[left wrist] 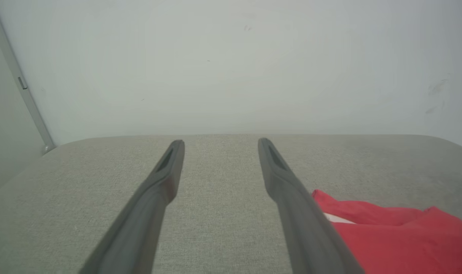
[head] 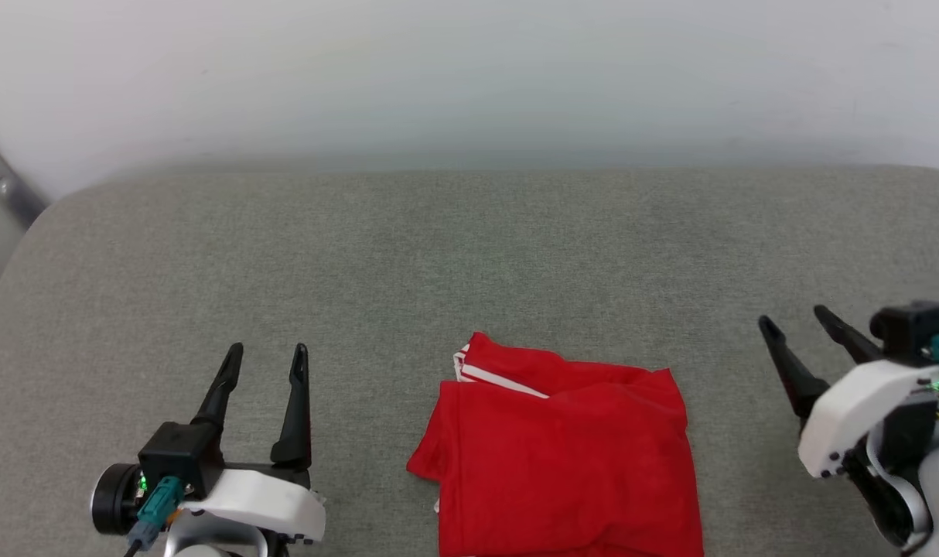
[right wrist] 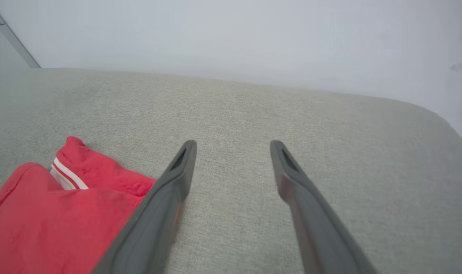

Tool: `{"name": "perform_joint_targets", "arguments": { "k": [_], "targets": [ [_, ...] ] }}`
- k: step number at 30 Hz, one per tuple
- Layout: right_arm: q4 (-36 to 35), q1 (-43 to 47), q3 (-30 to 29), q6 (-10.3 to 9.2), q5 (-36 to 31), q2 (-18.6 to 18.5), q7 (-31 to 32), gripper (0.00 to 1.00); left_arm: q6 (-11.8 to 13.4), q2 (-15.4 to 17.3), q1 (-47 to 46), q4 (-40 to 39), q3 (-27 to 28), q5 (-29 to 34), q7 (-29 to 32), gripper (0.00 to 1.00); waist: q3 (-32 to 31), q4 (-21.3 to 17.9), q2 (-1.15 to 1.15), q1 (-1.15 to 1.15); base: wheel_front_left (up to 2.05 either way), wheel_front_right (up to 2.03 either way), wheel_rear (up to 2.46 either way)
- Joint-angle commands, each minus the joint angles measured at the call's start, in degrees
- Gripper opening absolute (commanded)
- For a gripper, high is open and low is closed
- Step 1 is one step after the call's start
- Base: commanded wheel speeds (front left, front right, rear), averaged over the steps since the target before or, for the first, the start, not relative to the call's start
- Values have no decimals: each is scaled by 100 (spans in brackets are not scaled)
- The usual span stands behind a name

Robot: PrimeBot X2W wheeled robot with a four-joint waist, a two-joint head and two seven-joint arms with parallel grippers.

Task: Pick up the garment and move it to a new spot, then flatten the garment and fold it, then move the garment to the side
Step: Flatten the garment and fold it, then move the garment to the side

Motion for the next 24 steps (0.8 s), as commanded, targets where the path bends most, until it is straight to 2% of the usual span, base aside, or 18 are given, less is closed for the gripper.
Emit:
{"name": "perform_joint_targets", "arguments": {
  "k": [1,5,12,18,24],
  "targets": [
    [-73,227,-192,-1,-131,61,-156,100,43,16,135,-26,36,6,-21,100,-41,-81,0,0,0,0,0],
    [-498,669,-691,-1,-433,246,-628,100,119,83,278,-53,160,-18,-33,100,-92,-190,0,0,0,0,0],
    [-1353,1496,-944,-1,-638,620,-1143,100,292,125,632,-198,156,49,10,100,-286,-209,0,0,0,0,0],
    [-1984,2135,-1087,-1,-788,930,-1035,100,339,138,804,-286,109,16,50,100,-328,-240,0,0,0,0,0],
    [-2341,2386,-1111,-1,-916,1033,-875,100,384,158,848,-332,89,20,75,100,-308,-279,0,0,0,0,0]
  ]
}}
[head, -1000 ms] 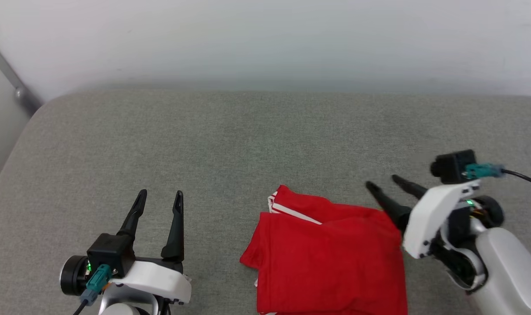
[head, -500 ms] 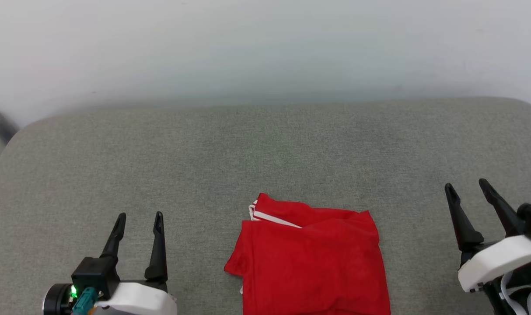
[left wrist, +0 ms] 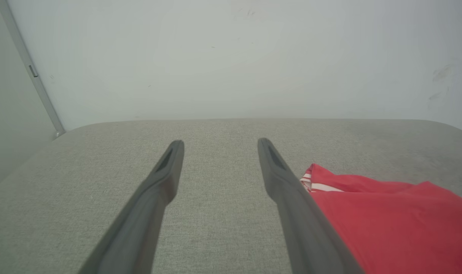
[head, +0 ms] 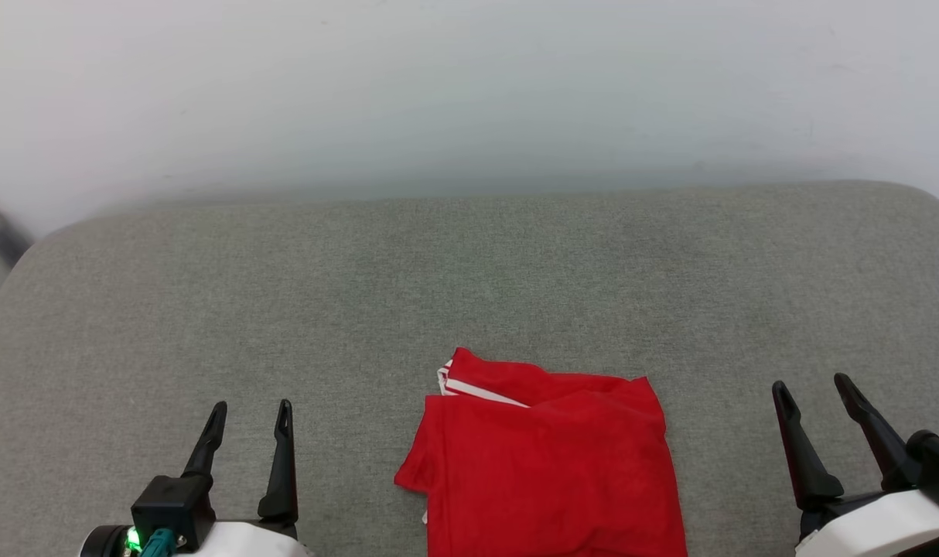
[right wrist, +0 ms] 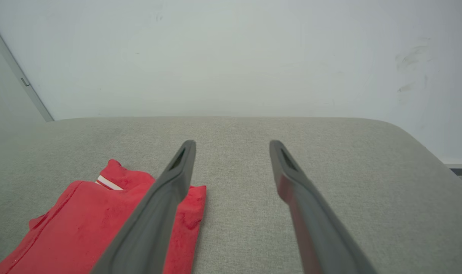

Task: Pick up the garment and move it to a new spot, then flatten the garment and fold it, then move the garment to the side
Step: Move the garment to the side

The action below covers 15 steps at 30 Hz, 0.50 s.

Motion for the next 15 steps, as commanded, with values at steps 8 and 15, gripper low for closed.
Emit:
{"name": "perform_joint_targets", "arguments": {
  "k": [8,15],
  "targets": [
    [-237,80,-5,-2,-108,83,133,100,70,24,95,-59,-16,-22,31,100,-17,-23,0,1,0,0,0],
    [-327,78,-106,-2,-34,152,307,100,113,10,98,-104,-14,-49,50,100,-9,-23,0,1,0,0,0]
  ]
}}
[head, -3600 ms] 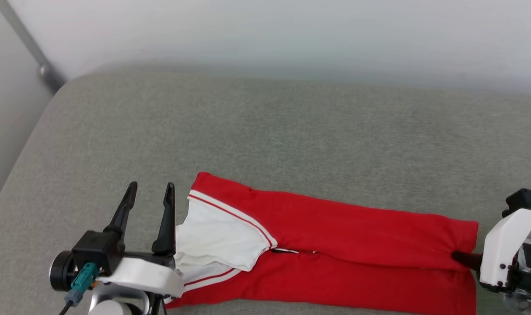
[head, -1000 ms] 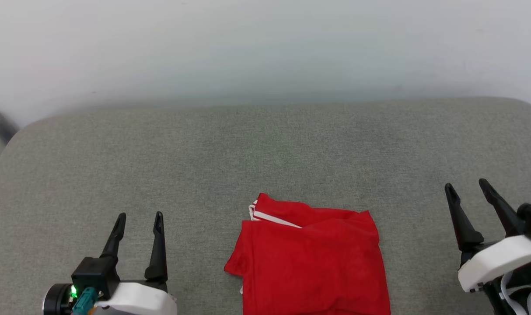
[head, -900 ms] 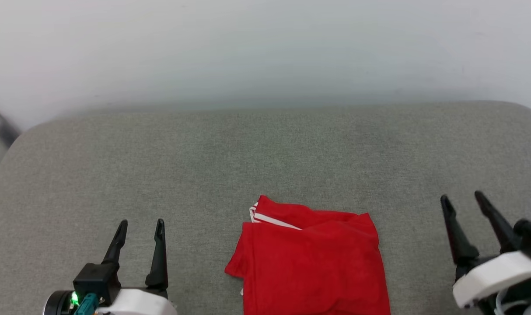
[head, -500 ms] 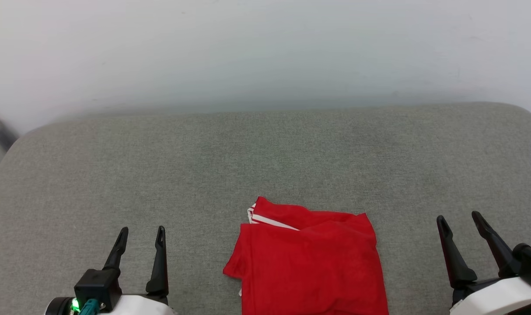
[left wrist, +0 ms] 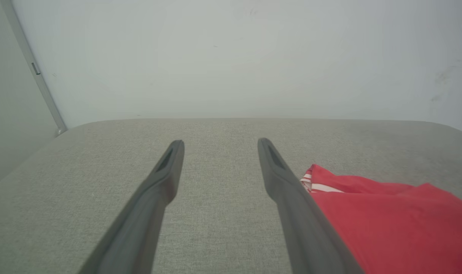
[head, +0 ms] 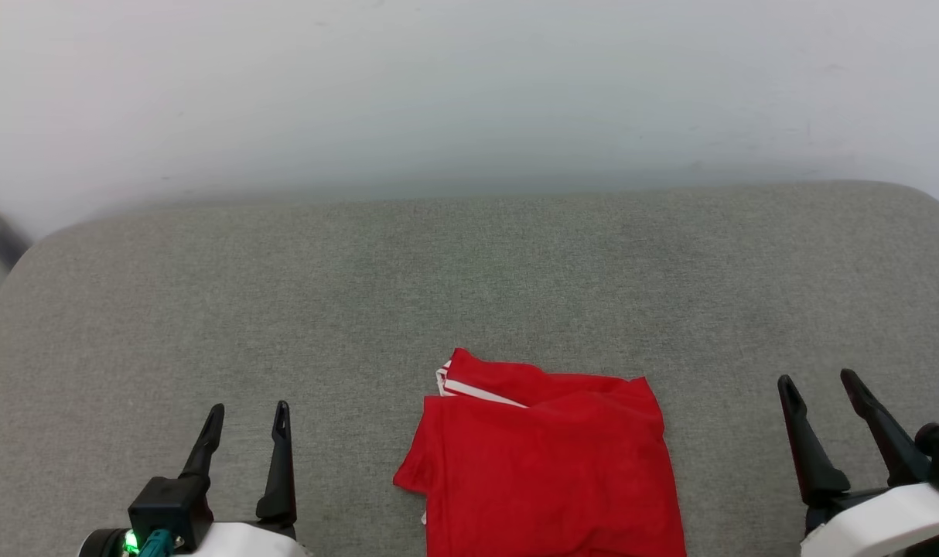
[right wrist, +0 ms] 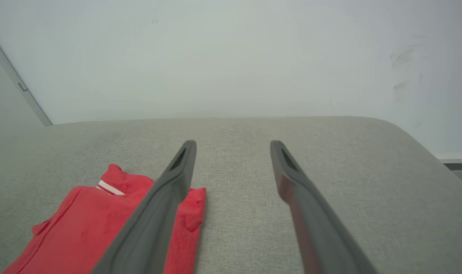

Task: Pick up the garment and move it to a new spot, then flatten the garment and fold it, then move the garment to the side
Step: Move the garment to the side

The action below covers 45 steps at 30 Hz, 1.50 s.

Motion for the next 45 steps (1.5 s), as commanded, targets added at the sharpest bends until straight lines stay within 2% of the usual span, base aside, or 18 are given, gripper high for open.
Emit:
{"name": "perform_joint_targets", "arguments": {
  "k": [1,6,13,17,20,26,28,33,34,35,36,41,45],
  "targets": [
    [1,54,-108,-2,173,52,112,100,41,-16,66,-32,22,-14,-10,100,9,-5,0,0,0,0,0],
    [373,-115,-1064,-2,864,-25,846,100,82,-57,23,-85,81,-33,-50,100,66,81,0,0,0,0,0],
    [1453,-301,-2321,-1,1945,-329,2882,100,57,-221,-92,-98,85,8,-127,100,153,439,0,0,0,0,0],
    [2305,-536,-2819,-1,2589,-96,4316,100,-4,-300,-214,-54,78,45,-157,100,246,662,0,0,0,0,0],
    [2788,-814,-3115,-1,2960,204,5089,100,-25,-377,-230,32,124,28,-169,100,282,797,0,0,0,0,0],
    [3544,-1479,-3224,-1,3730,522,5692,100,-136,-419,-320,137,198,43,-191,100,348,942,0,0,0,0,0],
    [3696,-1617,-3190,-2,3875,535,5722,100,-166,-422,-337,154,205,42,-192,100,370,953,0,0,0,0,0],
    [4589,-2132,-2645,-2,4697,527,5532,100,-277,-435,-499,228,192,99,-198,100,463,1031,0,0,0,0,0],
    [4723,-2206,-2512,-2,4776,529,5487,60,-296,-444,-533,239,190,113,-199,100,480,1047,0,0,0,0,0],
    [4835,-2269,-2379,-2,4839,535,5454,40,-307,-455,-558,250,179,120,-200,100,493,1066,0,0,0,0,0],
    [4977,-2320,-2057,-1,4971,545,5317,0,-345,-483,-588,295,171,157,-201,100,501,1103,0,0,0,0,0],
    [4553,-2276,-1689,-1,4814,514,5053,0,-349,-512,-522,311,229,192,-202,100,453,1060,0,0,0,0,0],
    [3879,-2125,-1099,-1,4280,225,4741,0,-384,-473,-449,304,271,227,-197,100,355,882,0,0,0,0,0]
  ]
}}
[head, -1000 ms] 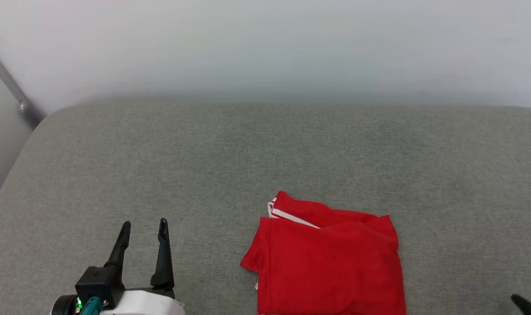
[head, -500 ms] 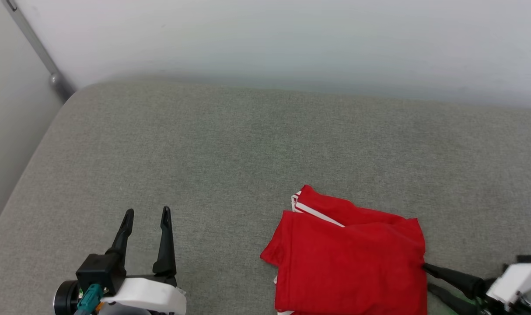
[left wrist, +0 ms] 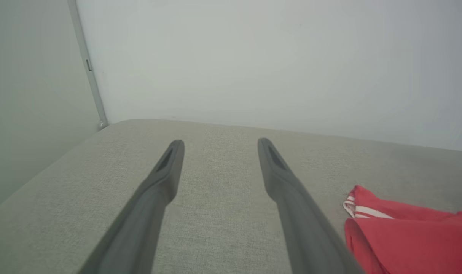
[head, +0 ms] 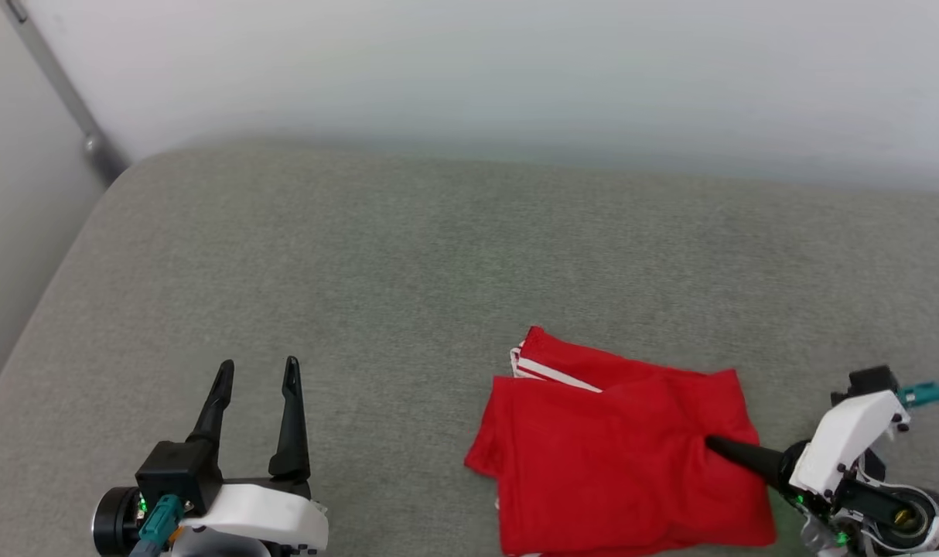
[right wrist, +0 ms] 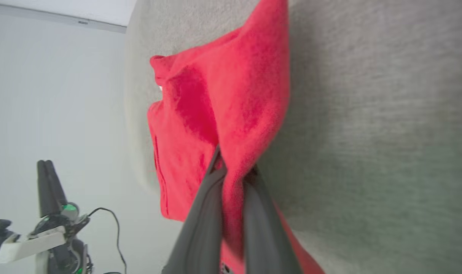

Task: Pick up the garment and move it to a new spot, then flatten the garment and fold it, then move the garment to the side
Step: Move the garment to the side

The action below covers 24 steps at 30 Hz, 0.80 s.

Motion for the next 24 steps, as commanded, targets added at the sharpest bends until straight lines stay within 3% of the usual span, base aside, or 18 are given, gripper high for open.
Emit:
{"name": "perform_joint_targets", "arguments": {
  "k": [1,8,12,18,24],
  "targets": [
    [-190,101,189,-1,-203,-156,-121,0,-25,8,56,-11,11,36,-26,100,-66,-138,0,0,0,0,0],
    [-863,-113,1374,-1,-1578,-983,-490,0,-47,41,57,-70,58,85,-21,100,-106,-904,0,0,0,0,0],
    [-938,-429,1706,-2,-2060,-1215,-424,0,-81,55,-25,-168,108,137,-22,100,63,-1545,0,0,0,0,0],
    [-886,-1214,1676,-2,-2424,-1532,-516,0,-196,207,-606,-443,9,380,85,100,978,-2398,0,0,0,0,0],
    [-592,-1941,1132,-1,-2716,-2131,-1179,0,-381,326,-1792,-913,-255,815,411,100,2320,-2752,0,0,0,0,0]
  ]
}}
